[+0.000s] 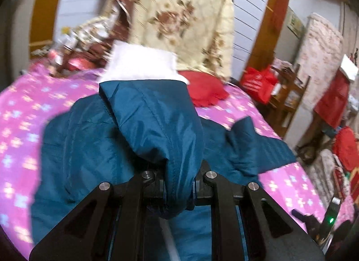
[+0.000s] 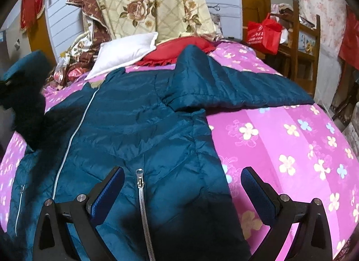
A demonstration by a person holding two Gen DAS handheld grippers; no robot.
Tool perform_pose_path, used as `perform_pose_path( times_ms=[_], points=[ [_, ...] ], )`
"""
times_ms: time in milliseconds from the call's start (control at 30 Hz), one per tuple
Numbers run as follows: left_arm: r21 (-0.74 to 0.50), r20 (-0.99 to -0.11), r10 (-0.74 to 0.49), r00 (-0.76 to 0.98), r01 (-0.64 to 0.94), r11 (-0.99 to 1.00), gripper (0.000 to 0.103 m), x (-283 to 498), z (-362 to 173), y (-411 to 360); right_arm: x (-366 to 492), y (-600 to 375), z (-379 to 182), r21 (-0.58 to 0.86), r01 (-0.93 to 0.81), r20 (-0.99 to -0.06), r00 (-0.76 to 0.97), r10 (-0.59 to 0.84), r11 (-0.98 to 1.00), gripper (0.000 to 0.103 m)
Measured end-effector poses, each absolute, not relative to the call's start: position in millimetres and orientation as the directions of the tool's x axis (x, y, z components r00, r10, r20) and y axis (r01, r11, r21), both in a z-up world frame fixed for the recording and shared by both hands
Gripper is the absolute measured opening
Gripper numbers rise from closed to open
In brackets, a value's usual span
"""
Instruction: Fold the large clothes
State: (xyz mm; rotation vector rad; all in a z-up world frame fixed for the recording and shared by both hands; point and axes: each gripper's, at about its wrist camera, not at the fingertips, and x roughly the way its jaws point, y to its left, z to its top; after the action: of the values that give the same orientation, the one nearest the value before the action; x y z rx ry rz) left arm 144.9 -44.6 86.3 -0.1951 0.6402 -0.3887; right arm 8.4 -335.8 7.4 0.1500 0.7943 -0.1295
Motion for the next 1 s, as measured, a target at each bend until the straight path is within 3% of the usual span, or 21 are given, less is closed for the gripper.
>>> perform_pose_path(
  times_ms=[333,400,467,533,733,867,1000],
  points=[
    [-0.465,-0.606,-0.539,0.585,0.289,0.837,0.016,184,5,-93,14,-337,-4,0.076,0.156,-0.759,0.649,-0.045,0.985,0.103],
    [-0.478,-0.606,-0.552,0.573,0.292,0.828,0.027,182,-1,-94,16,-339,-5,0.081,0.163,-0.765,0.643,-0.044,0.983,0.103],
    [-0.485,-0.598,-0.568,0.565,0.309,0.818,0.061,177,1,-90,19,-338,-6,0.082,0.166,-0.766,0.642,-0.044,0.983,0.103],
    [-0.482,-0.586,-0.572,0.574,0.322,0.815,0.076,167,6,-83,20,-335,-6,0.075,0.165,-0.767,0.640,-0.049,0.983,0.103],
    [-0.442,-0.594,-0.529,0.606,0.304,0.844,0.076,138,21,-49,21,-329,-7,0.070,0.173,-0.766,0.640,-0.057,0.982,0.103],
    [-0.350,-0.635,-0.387,0.669,0.197,0.916,0.076,134,20,0,23,-325,-7,0.078,0.181,-0.760,0.647,-0.059,0.980,0.103],
    [-0.326,-0.658,-0.212,0.722,-0.019,0.945,0.076,141,9,60,26,-312,6,0.105,0.142,-0.695,0.718,-0.030,0.984,0.103]
  ],
)
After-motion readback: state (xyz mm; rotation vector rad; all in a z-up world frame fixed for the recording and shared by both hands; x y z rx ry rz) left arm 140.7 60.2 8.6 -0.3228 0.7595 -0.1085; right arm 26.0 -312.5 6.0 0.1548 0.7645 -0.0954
